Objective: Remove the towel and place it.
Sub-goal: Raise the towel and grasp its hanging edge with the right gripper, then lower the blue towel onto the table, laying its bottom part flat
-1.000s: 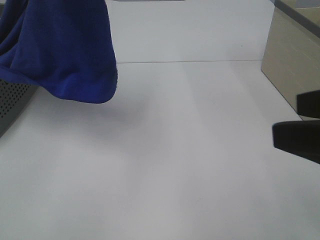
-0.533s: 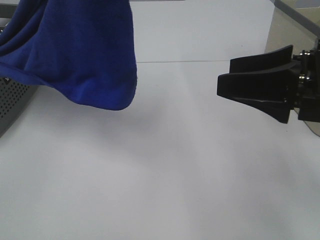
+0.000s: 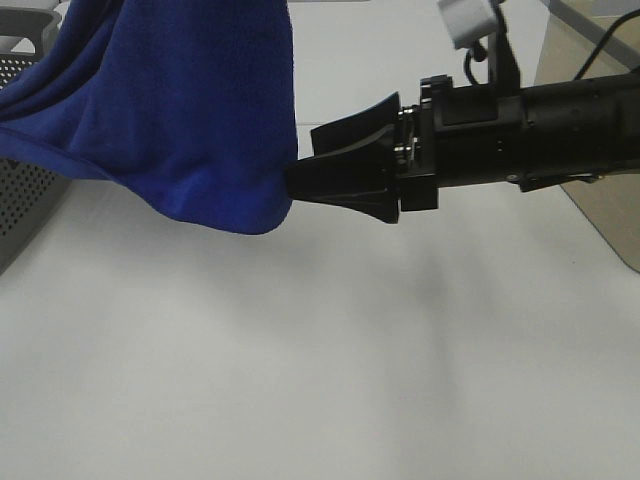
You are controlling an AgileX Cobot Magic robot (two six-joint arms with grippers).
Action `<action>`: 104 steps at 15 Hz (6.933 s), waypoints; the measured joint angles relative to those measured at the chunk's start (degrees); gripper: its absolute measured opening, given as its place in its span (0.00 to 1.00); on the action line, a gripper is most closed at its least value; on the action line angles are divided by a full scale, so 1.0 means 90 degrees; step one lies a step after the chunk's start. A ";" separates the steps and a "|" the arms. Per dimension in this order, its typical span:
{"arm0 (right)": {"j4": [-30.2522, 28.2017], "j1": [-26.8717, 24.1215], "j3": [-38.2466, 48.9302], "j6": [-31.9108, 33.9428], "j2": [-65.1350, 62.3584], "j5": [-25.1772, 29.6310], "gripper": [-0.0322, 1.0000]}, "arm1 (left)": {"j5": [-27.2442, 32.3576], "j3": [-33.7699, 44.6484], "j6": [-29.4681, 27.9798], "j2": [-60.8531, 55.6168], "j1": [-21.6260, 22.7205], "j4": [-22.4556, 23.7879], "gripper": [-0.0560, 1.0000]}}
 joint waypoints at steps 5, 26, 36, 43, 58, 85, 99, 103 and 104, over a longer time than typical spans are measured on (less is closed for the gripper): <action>0.0006 0.0197 -0.0611 0.0006 0.0675 0.0115 0.81 | 0.0000 0.0000 -0.0070 0.0000 0.0000 -0.0076 0.05; 0.0006 0.0197 -0.0624 0.1592 0.0879 0.0019 0.05 | 0.0000 0.0000 -0.0738 0.0000 0.0000 -0.0159 0.05; -0.5895 0.0197 -0.2648 0.8359 -0.0917 -0.0191 0.05 | -0.0560 0.0000 -0.4246 0.0000 0.0000 -0.0121 0.05; -0.9759 0.0197 -0.6723 1.0721 -0.0802 0.1432 0.05 | -0.1948 0.0000 -0.4902 0.0000 0.0898 0.0172 0.05; -1.0746 0.0197 -0.7429 1.0555 -0.0783 -0.1210 0.05 | -0.5208 0.0000 -0.4316 0.0522 0.1604 0.0528 0.05; -1.0950 0.0197 -0.7627 1.0676 0.1343 -0.5882 0.05 | -0.6958 -0.1961 -0.6614 0.3406 0.3189 -0.1439 0.05; -1.0956 0.0038 -0.9186 1.0377 0.2578 -0.5316 0.05 | -0.4813 -0.5278 -0.7926 0.5494 0.3380 -0.0382 0.05; -1.0956 0.0038 -0.9186 1.0358 0.2241 -0.4405 0.05 | -0.2699 -0.5278 -0.7729 0.4966 0.3221 -0.0433 0.05; -1.0956 0.0038 -0.9186 1.0358 0.2107 -0.4113 0.05 | -0.1942 -0.5278 -0.7340 0.4775 0.3158 -0.0643 0.05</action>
